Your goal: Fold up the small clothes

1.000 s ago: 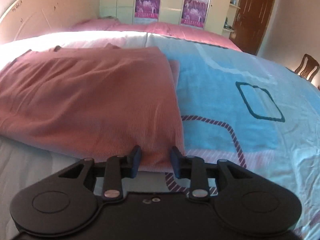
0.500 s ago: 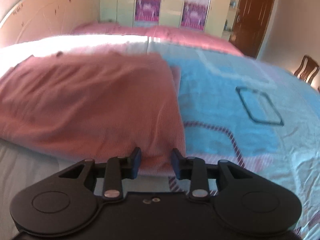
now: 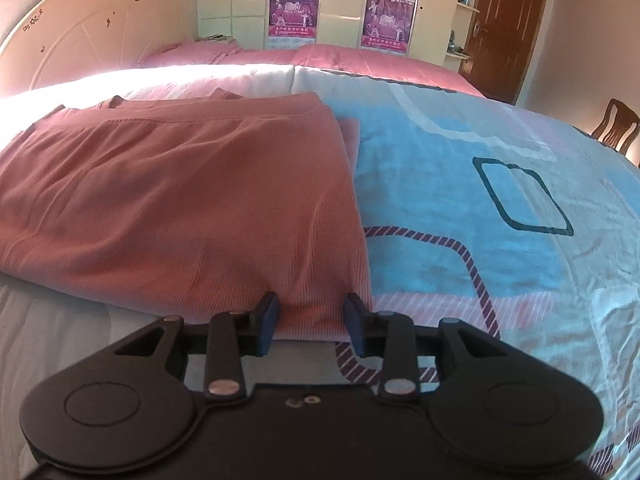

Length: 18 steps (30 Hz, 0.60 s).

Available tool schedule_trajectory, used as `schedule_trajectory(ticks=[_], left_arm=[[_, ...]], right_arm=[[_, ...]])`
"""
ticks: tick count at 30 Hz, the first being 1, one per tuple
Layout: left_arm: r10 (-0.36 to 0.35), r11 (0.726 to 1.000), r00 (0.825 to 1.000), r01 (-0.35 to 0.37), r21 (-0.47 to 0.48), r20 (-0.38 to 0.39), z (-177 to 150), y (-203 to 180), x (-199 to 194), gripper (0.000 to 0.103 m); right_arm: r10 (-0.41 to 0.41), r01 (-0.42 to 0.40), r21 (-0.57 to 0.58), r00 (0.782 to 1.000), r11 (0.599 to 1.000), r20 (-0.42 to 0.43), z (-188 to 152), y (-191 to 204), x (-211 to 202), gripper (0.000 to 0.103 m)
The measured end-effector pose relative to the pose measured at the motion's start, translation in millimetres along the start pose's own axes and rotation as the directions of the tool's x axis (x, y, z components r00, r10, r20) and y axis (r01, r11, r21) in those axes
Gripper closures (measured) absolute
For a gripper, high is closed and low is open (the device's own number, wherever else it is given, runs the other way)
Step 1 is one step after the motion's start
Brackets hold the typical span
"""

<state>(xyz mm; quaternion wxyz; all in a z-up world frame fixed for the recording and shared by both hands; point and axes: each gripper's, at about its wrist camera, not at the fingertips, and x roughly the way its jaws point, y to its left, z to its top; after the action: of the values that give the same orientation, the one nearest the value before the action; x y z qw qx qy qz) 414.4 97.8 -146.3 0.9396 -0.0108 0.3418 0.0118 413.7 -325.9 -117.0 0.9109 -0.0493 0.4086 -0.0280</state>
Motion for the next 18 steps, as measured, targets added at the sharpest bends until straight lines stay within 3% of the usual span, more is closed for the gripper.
schedule_trajectory(ticks=[2,4,7,9,14,16,18], left_arm=[[0.026,0.999,0.999,-0.025,-0.037,0.027,-2,10,-15,0.027],[-0.014,0.992,0.999,0.017,-0.127,0.029,-7,23,-26,0.027],[-0.095,0.972,0.995,0.095,-0.217,0.011,-15,26,-29,0.027],[-0.149,0.944,0.989,0.143,-0.298,0.003,-18,23,-25,0.033],[-0.192,0.866,0.981,0.171,-0.470,0.003,-26,23,-5,0.035],[-0.192,0.850,0.981,0.167,-0.499,0.001,-29,23,5,0.044],[-0.191,0.837,0.981,0.171,-0.519,0.015,-29,23,13,0.045]], right_arm=[[-0.036,0.034,0.026,0.998,0.999,0.045,3,-1,-19,0.061],[-0.025,0.020,0.041,0.992,0.999,0.125,0,-3,-42,0.057],[0.025,-0.031,0.040,0.991,0.999,0.135,-4,-1,-52,0.063],[0.058,-0.065,0.034,0.985,0.997,0.160,-5,5,-59,0.086],[0.125,-0.138,0.071,0.980,0.988,0.156,5,17,-59,0.089],[0.142,-0.153,0.068,0.978,0.986,0.152,8,23,-57,0.089],[0.152,-0.163,0.059,0.977,0.985,0.149,12,29,-54,0.089]])
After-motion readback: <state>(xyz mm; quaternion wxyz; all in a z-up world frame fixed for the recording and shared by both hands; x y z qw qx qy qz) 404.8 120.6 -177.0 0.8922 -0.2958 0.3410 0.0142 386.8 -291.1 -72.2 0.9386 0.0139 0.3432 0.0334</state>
